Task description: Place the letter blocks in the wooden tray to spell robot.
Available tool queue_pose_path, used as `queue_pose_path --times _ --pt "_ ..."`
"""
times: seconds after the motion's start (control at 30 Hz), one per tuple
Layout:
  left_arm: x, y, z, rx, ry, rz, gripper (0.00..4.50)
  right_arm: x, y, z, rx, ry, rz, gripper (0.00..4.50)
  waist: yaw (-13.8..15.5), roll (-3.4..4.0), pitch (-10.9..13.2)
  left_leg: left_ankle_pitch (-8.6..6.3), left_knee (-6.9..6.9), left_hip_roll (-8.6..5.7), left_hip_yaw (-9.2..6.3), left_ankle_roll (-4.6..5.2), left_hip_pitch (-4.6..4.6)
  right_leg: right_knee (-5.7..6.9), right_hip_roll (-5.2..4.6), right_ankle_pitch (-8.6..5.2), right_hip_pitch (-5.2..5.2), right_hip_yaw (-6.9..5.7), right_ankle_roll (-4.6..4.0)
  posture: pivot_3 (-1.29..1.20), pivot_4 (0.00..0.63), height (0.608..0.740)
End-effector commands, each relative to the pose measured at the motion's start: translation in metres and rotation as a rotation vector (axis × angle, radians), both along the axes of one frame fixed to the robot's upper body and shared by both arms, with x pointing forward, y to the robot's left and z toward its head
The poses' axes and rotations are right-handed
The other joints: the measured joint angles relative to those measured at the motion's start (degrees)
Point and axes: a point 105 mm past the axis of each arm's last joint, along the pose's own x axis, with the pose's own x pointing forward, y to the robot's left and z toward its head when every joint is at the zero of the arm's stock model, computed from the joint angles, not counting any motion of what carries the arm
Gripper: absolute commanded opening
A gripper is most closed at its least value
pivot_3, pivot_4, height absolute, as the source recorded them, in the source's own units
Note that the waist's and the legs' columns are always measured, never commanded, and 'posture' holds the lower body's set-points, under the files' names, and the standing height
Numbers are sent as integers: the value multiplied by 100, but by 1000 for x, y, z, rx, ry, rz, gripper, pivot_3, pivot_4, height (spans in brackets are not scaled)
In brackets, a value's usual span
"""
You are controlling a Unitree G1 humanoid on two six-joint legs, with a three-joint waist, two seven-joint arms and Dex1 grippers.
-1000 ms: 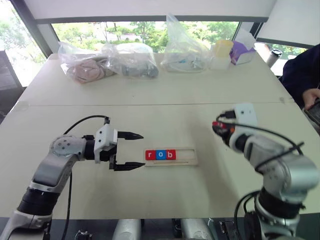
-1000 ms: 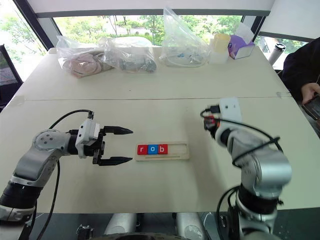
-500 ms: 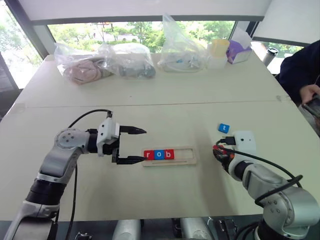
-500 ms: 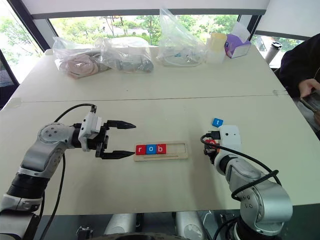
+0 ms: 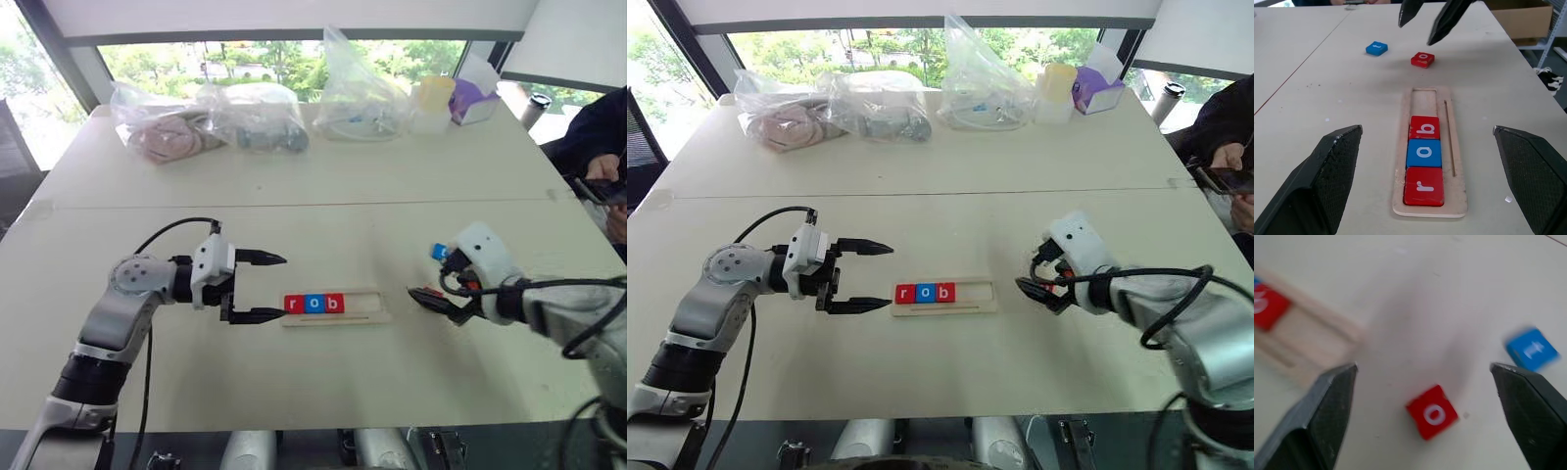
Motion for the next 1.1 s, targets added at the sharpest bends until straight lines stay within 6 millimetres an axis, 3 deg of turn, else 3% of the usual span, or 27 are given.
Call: queue_pose_path --times 0.03,0.17,0.5,0.8,0.9,1.07,1.1 --pt "-1 -2 7 -6 -40 -7 4500 -8 -3 -5 -25 -27 254 4406 4 -1 0 -2 0 0 1 3 -1 -2 0 2 0 0 3 0 150 740" --pt "0 -1 7 -6 -41 -1 4500 -7 -23 -22 -48 -14 323 4406 -21 -3 3 -5 8 0 14 7 -2 -4 -3 2 0 5 6 0 150 740" --pt "0 1 8 -1 -43 11 4500 10 -30 -37 -35 -38 352 4406 -9 -3 4 -4 23 16 38 6 10 6 9 -1 1 19 -13 0 150 740" --pt "-1 2 9 2 -46 16 4500 36 -41 -57 -80 -58 242 4406 -11 -3 4 -4 23 17 44 6 10 8 8 18 -1 23 -19 0 150 740" --pt "-2 3 9 3 -46 19 4500 32 -37 -58 -83 -45 269 3518 -6 -4 3 -3 24 18 45 6 12 9 9 19 0 24 -18 0 150 740" --pt "-2 3 9 4 -45 23 4500 28 -27 -50 -91 -64 325 1146 -6 -3 3 -4 25 18 53 6 13 9 8 19 0 30 -17 0 150 740" --pt "-3 3 9 4 -45 23 4500 28 -23 -45 -100 -84 350 1154 -7 -3 3 -4 25 18 54 6 13 10 8 20 0 32 -17 0 150 740"
